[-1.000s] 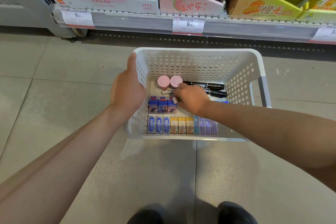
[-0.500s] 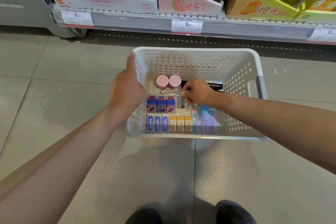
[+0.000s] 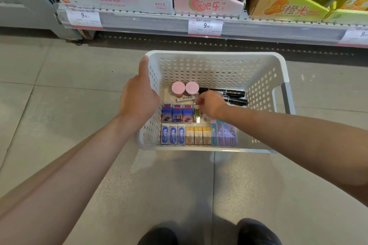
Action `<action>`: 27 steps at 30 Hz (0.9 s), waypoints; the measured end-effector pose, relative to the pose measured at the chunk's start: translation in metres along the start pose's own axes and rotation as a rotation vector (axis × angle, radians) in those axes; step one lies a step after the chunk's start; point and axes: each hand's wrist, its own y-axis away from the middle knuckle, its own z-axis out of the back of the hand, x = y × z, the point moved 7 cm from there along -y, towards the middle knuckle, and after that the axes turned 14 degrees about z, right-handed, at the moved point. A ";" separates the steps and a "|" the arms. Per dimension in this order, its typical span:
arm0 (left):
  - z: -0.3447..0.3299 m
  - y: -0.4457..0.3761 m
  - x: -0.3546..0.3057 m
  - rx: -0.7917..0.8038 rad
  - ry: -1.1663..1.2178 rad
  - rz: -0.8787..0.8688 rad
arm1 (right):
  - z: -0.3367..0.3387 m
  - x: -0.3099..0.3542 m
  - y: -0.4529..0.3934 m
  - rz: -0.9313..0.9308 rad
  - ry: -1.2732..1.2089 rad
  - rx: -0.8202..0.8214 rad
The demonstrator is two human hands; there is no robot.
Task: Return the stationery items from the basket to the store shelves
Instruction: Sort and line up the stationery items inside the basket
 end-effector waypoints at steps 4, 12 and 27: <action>0.001 0.000 -0.001 0.001 -0.003 -0.007 | -0.002 0.007 0.002 0.045 -0.047 0.028; 0.002 0.002 -0.003 -0.001 -0.001 -0.014 | 0.046 -0.009 0.006 0.033 0.075 -0.063; 0.003 0.002 -0.002 0.008 0.009 -0.003 | -0.004 0.008 0.009 0.429 0.764 0.250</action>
